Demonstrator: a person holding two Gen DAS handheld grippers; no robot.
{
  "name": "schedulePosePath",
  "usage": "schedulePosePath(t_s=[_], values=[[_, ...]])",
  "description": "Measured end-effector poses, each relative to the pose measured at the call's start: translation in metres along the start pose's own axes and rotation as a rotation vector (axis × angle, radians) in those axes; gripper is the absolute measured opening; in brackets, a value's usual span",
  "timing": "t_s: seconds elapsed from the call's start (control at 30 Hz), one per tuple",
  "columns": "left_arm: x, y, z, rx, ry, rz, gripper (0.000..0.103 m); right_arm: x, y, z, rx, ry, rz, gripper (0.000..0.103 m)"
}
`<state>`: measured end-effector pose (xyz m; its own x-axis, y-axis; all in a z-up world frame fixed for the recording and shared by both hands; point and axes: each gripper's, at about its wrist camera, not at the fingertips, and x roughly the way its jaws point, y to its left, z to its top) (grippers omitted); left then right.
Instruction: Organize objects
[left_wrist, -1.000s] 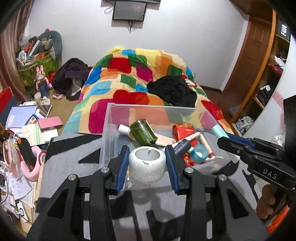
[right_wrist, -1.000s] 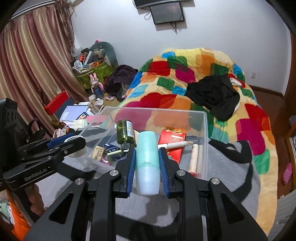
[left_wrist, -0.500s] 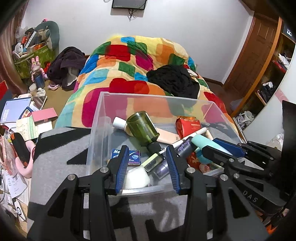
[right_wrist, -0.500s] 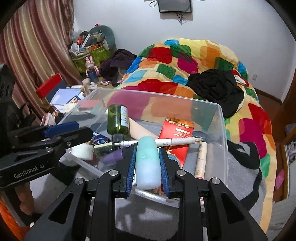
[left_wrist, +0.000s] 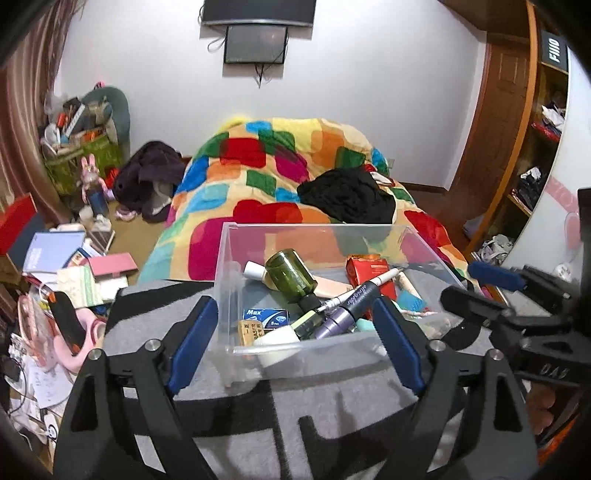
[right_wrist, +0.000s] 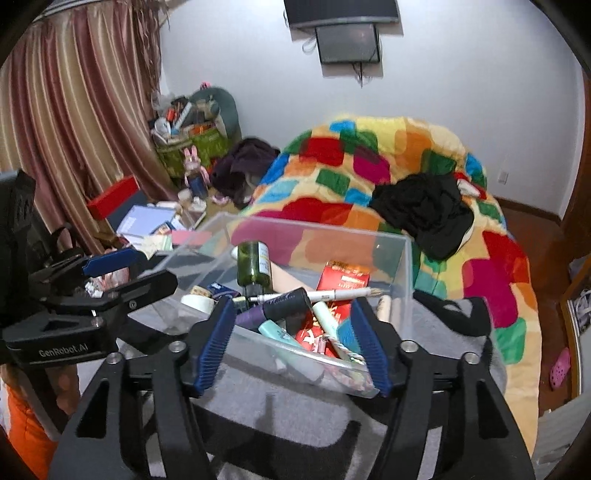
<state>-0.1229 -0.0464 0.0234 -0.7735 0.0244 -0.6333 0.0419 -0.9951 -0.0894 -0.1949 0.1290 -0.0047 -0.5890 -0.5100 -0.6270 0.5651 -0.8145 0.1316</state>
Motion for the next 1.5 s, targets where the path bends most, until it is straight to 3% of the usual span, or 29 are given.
schedulePosePath(t_s=[0.1,0.4,0.67,1.5], values=[[-0.006,-0.005,-0.007,0.021,-0.015,0.0,0.089,-0.011,0.0,-0.006,0.0,-0.052,-0.007,0.075],[-0.019,-0.013,-0.029,0.028,-0.083,-0.019,0.098,-0.02,-0.004,-0.031,0.044,-0.042,-0.021,0.082],[-0.026,-0.017,-0.043,0.035,-0.1,-0.006,0.099,-0.029,0.002,-0.047,0.033,-0.037,-0.024,0.082],[-0.023,-0.014,-0.044,0.013,-0.079,-0.021,0.099,-0.027,0.006,-0.052,0.033,-0.028,-0.016,0.083]])
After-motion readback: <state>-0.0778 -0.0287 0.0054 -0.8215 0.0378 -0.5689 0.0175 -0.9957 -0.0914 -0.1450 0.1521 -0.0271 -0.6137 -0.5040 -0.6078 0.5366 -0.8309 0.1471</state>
